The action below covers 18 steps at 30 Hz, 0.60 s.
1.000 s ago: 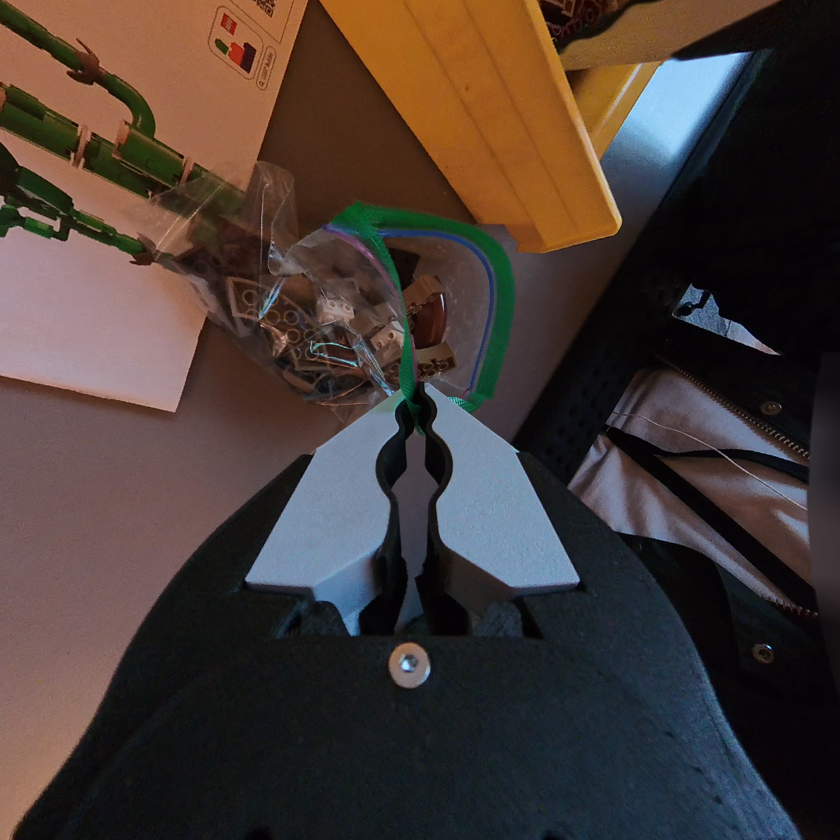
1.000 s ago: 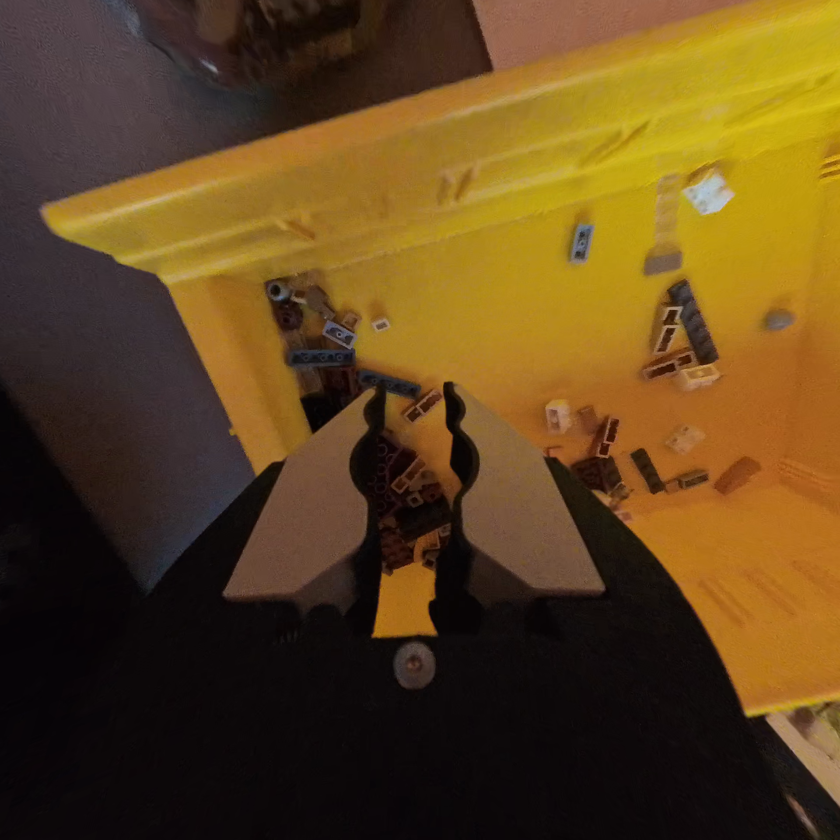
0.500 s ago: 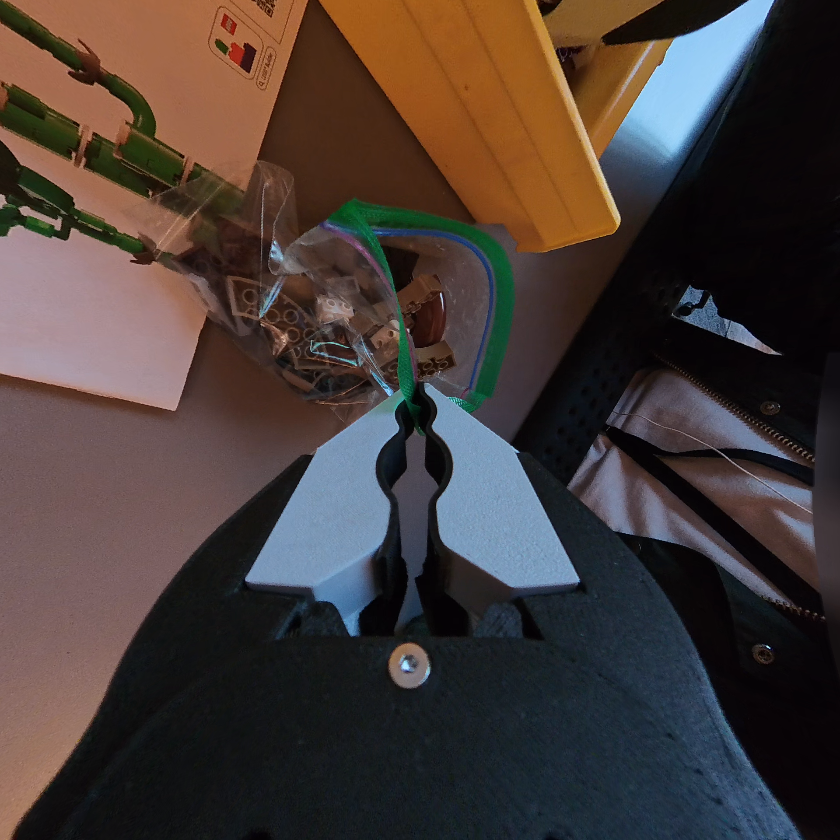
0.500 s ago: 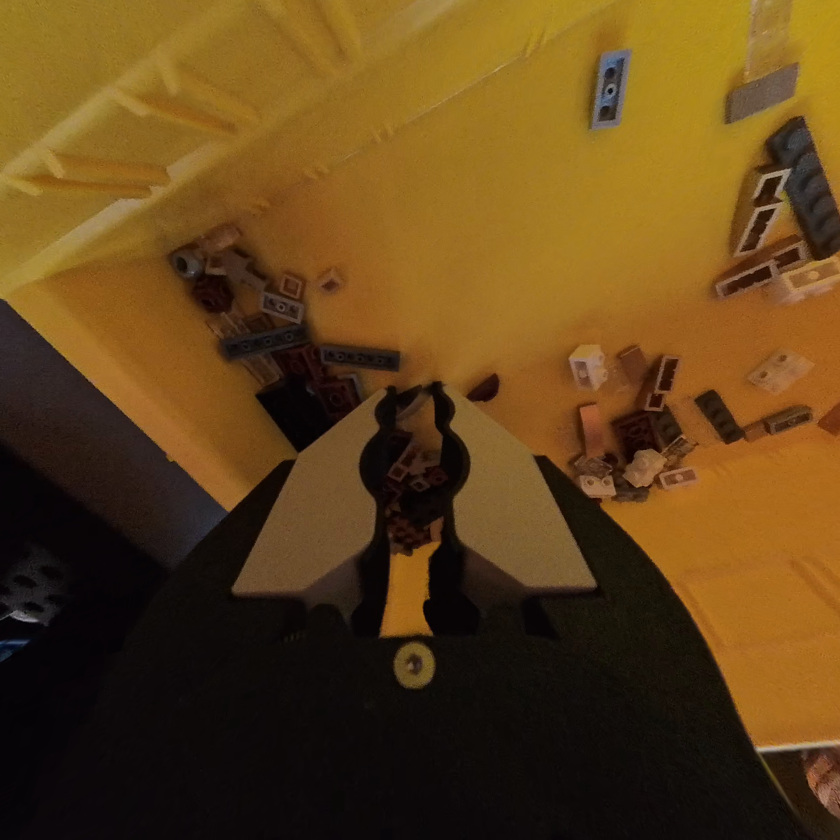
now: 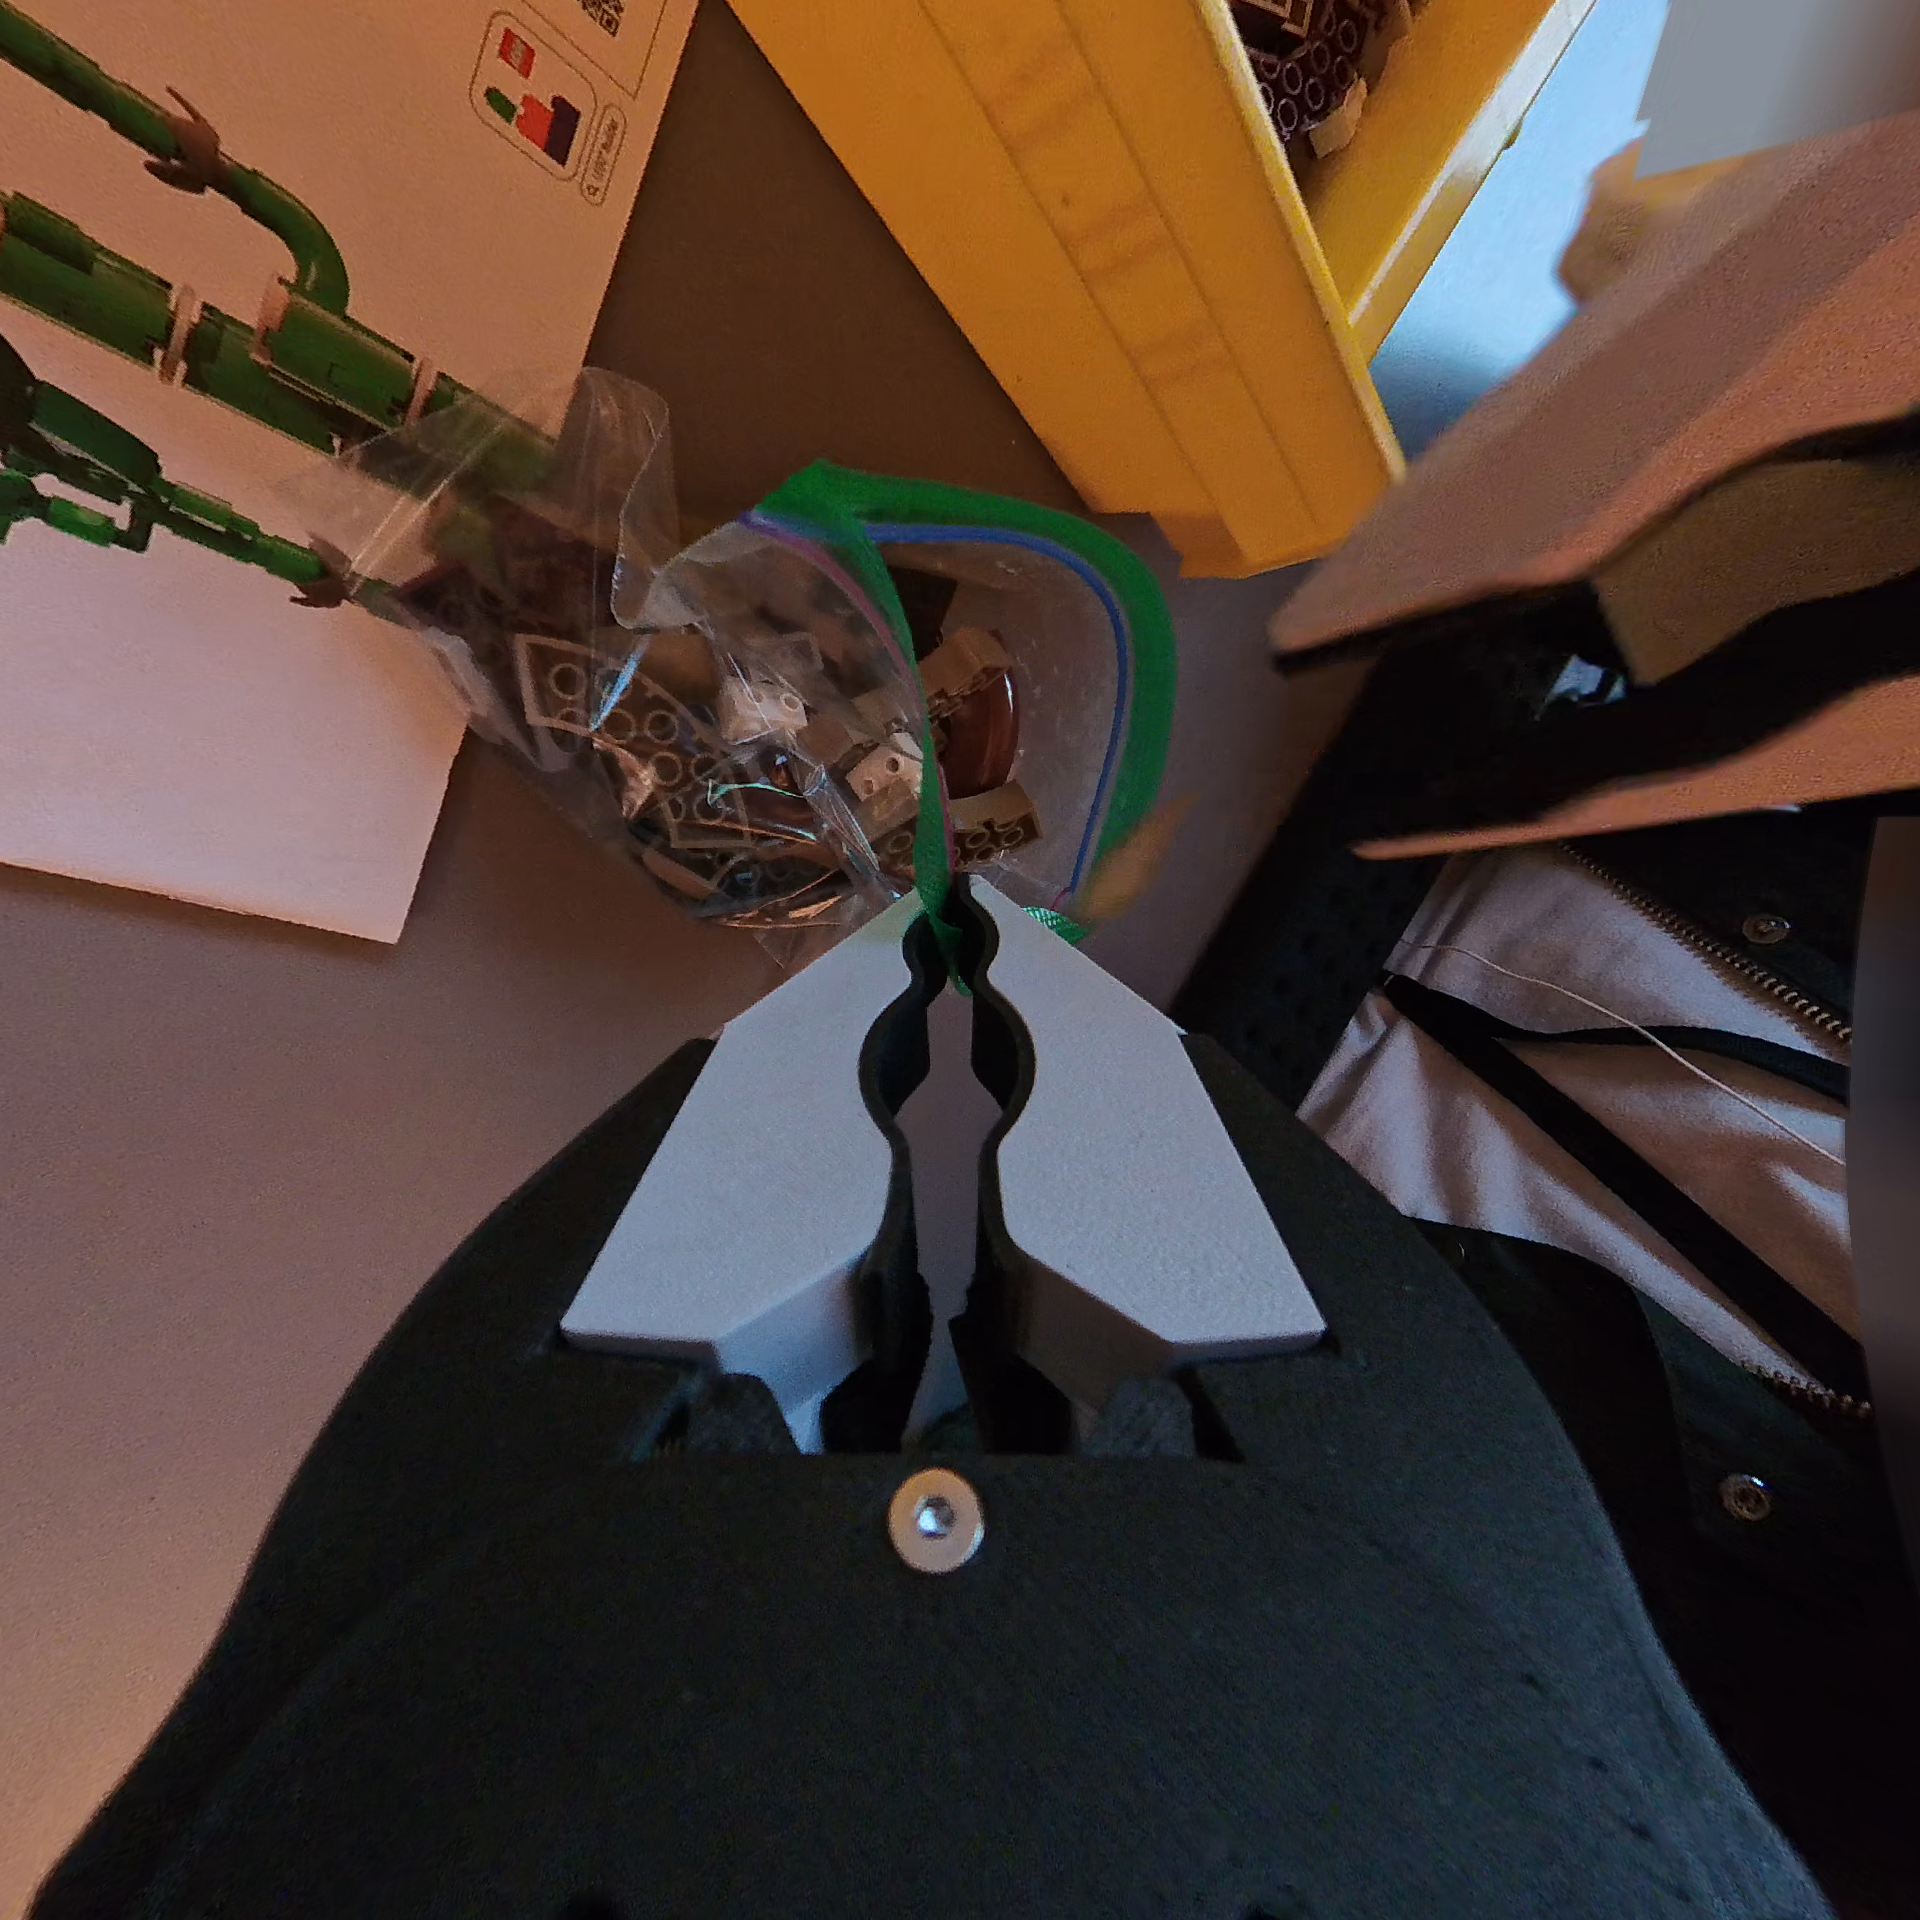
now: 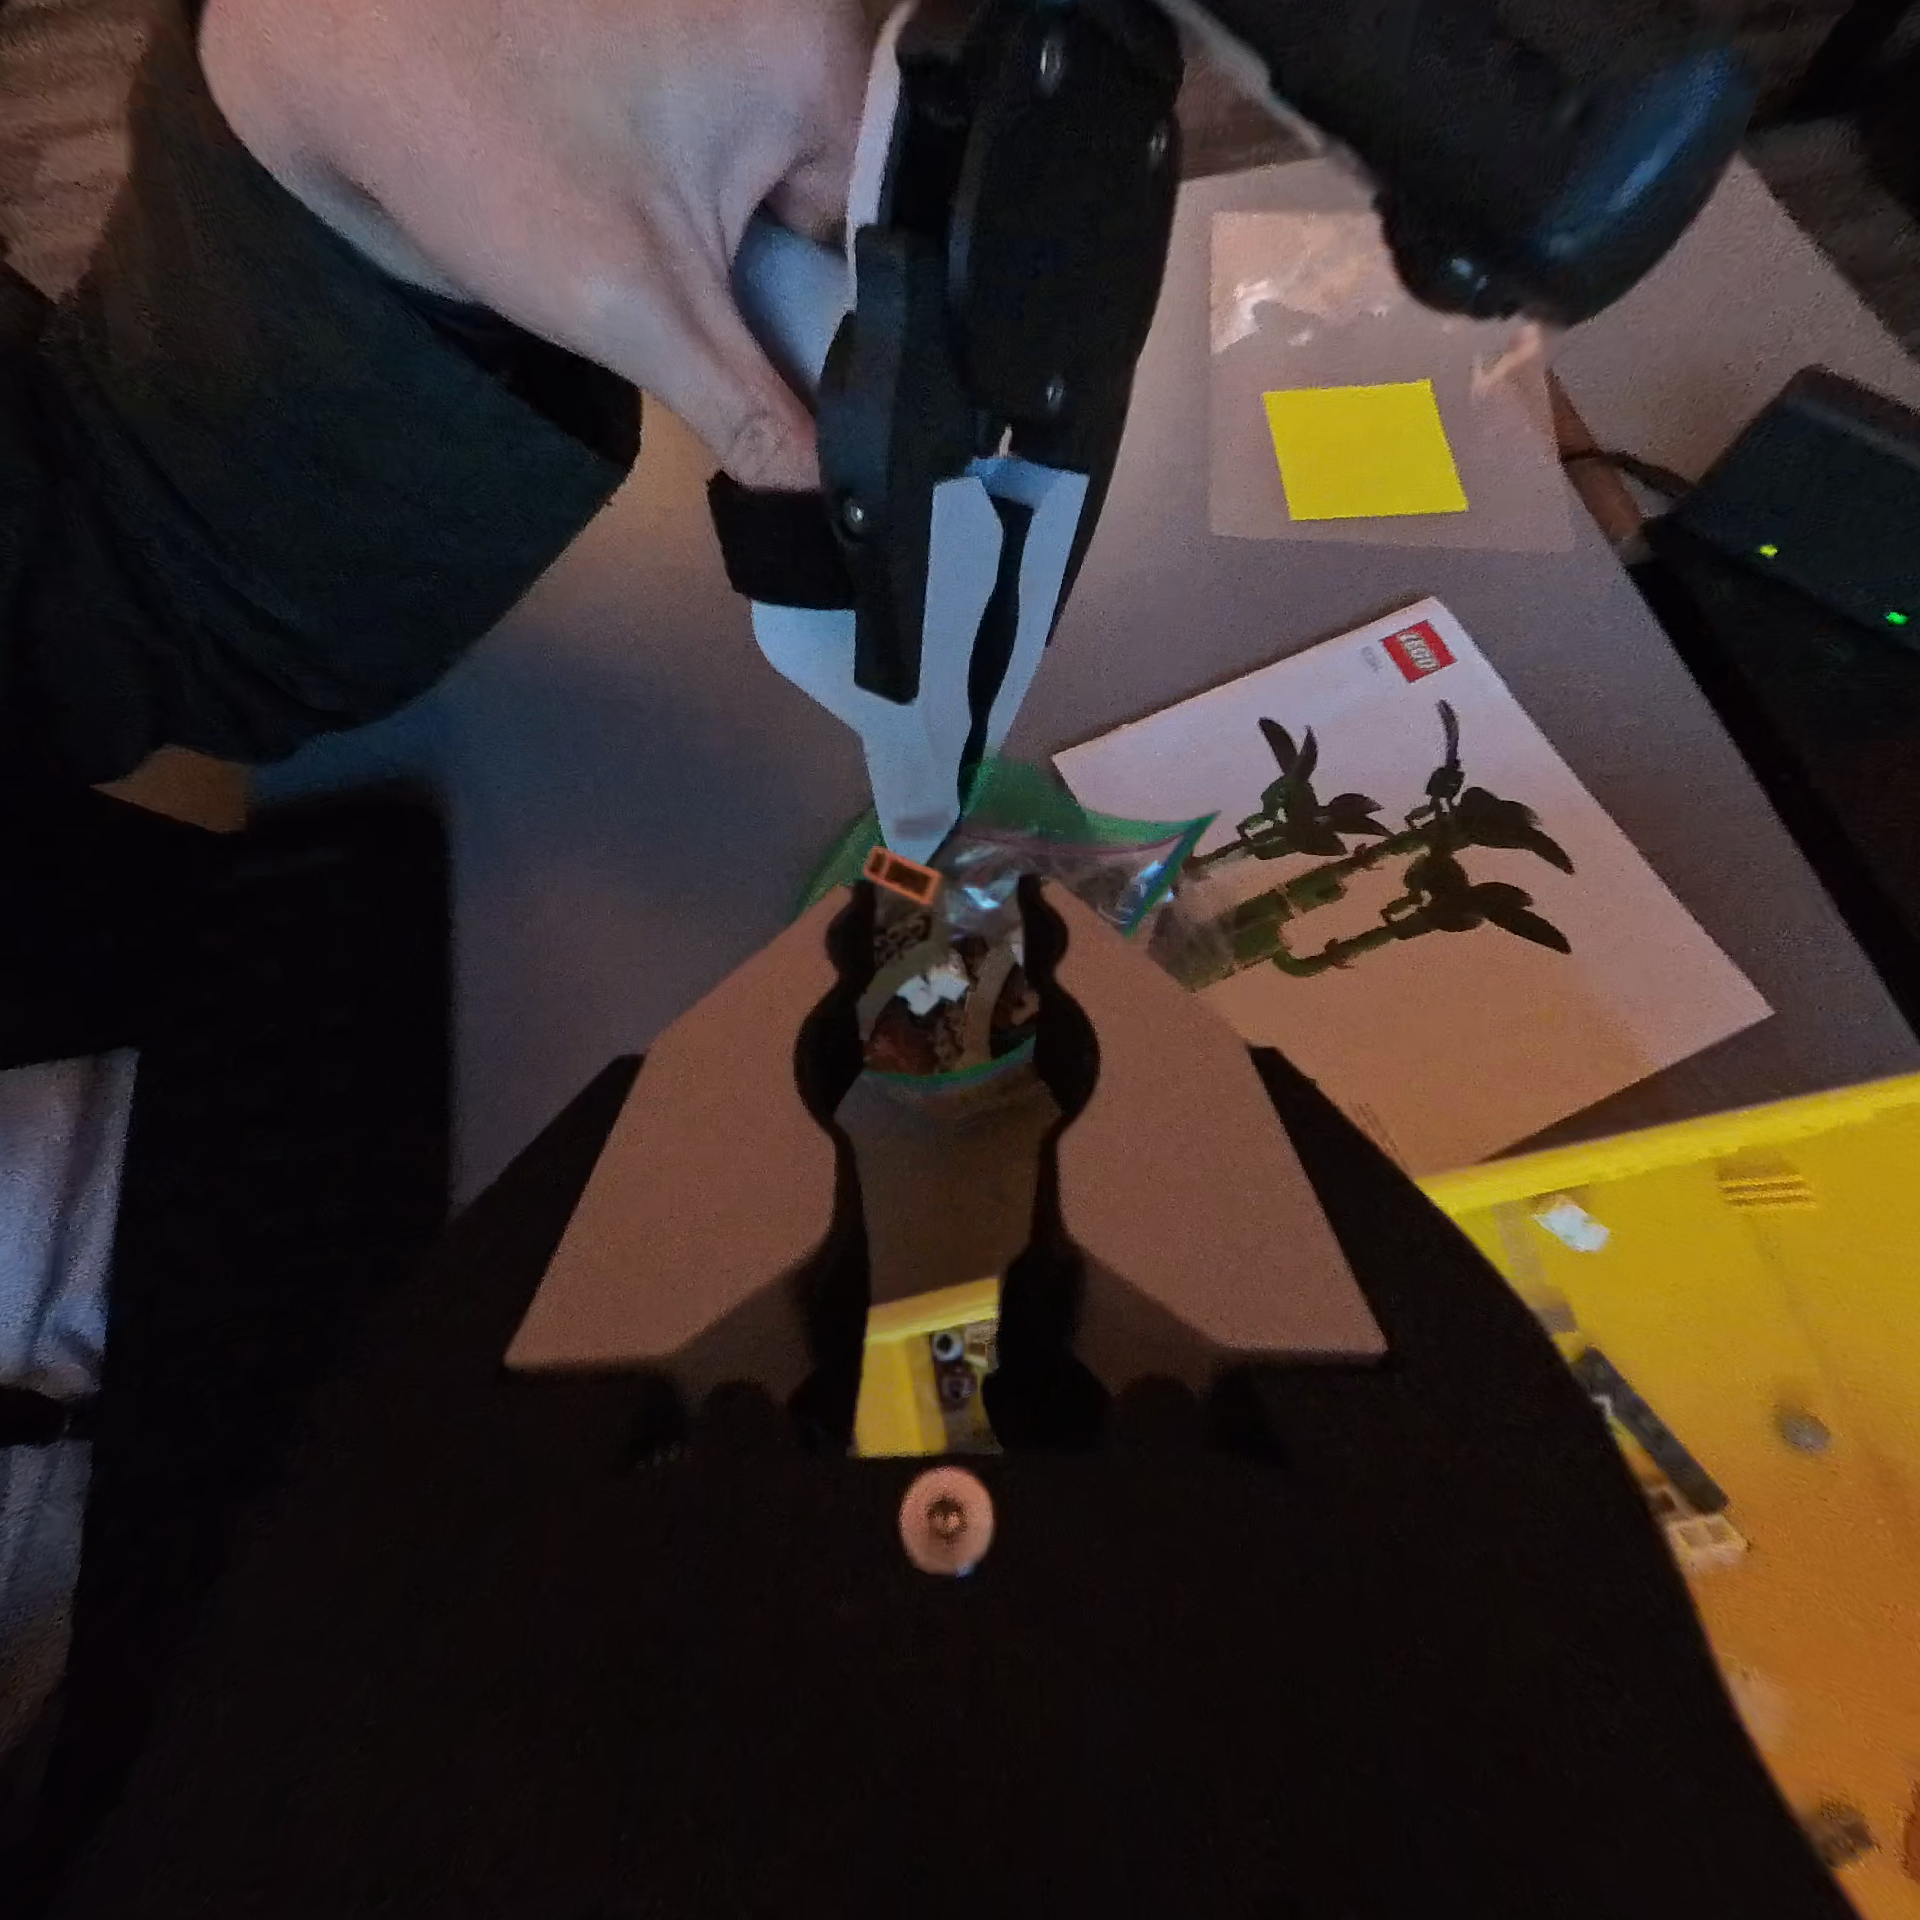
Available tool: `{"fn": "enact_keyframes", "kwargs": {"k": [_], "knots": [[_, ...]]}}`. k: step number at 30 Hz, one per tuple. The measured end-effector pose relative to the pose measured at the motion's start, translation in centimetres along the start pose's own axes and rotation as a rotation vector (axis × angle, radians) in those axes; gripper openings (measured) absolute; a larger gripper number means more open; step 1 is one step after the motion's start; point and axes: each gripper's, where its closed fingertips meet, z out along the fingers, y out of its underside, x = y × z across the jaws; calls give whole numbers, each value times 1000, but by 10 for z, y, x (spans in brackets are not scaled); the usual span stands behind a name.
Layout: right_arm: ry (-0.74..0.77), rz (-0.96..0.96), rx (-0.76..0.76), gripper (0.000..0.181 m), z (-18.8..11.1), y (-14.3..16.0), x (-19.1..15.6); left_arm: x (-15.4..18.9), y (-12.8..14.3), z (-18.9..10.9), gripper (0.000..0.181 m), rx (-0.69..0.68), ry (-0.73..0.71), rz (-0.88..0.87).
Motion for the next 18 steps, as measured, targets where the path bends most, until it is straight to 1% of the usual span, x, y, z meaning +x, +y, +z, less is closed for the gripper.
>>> {"fn": "enact_keyframes", "kwargs": {"k": [2, 4, 6, 9, 11, 13, 14, 16, 18], "knots": [[40, -7, -89, 33, 3, 16, 10, 0, 0, 0, 0, -1, -1, 1], [87, -25, -130, 32, -7, 25, 23, 0, 0, -1, 0, 5, 0, 2], [85, -31, -186, 32, -21, 40, 29, 0, 0, -2, 0, 6, 0, 0], [128, -84, -368, 33, -43, 83, 46, 0, 0, -3, 0, 8, 0, 0], [60, -85, -504, 32, -52, 121, 43, 0, 0, -3, 0, 12, -1, 1], [-15, -74, -590, 30, -53, 151, 39, 0, 0, -3, 0, 12, -1, 0], [-20, -68, -621, 29, -51, 162, 43, 0, 0, -3, 0, 11, -1, 0], [-18, -35, -659, 29, -44, 175, 52, 0, 0, -2, 0, 6, -1, -1], [-32, -39, -648, 26, -37, 180, 54, 0, 0, -2, 0, 5, 0, 1]]}}
